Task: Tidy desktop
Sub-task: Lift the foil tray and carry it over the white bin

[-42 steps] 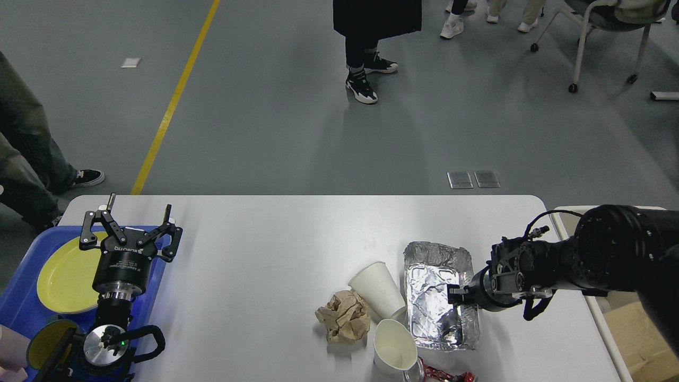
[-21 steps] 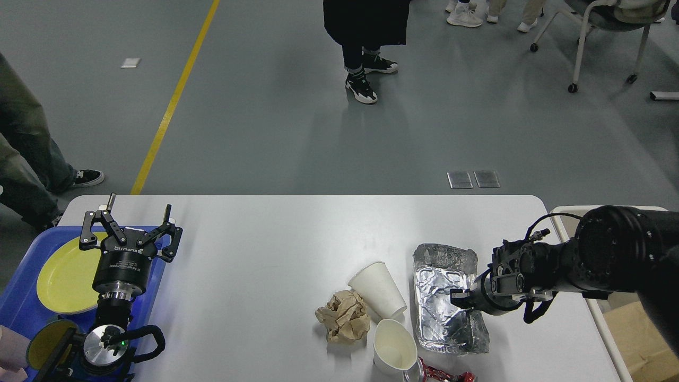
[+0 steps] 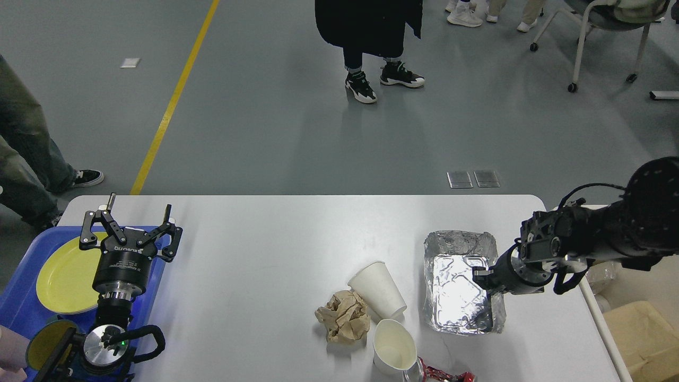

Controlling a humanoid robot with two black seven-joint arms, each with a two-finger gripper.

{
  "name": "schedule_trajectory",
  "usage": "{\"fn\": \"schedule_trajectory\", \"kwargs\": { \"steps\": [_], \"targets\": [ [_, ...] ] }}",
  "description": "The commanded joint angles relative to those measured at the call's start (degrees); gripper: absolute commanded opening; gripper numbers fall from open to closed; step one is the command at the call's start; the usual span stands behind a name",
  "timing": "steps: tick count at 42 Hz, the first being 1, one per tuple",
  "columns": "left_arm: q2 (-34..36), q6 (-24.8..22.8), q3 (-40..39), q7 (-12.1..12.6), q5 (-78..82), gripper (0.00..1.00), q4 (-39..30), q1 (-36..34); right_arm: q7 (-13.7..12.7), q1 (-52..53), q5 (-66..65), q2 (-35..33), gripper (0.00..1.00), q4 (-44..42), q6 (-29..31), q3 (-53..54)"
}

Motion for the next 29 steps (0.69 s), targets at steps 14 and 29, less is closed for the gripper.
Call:
{"fn": "schedule_trajectory", "kwargs": {
  "steps": [14,29],
  "targets": [
    [0.00,-0.01,0.00,0.03,0.01,0.96,0.00,0.00,-0.22,36.54,0.00,-9.05,0.00,24.80,15.06,-3.81],
    [0.00,-0.01,0.00,0.03,0.01,0.96,0.00,0.00,-0.31,50.00,0.09,-6.23,0.00,34.39,15.59,-7.77]
  ]
}}
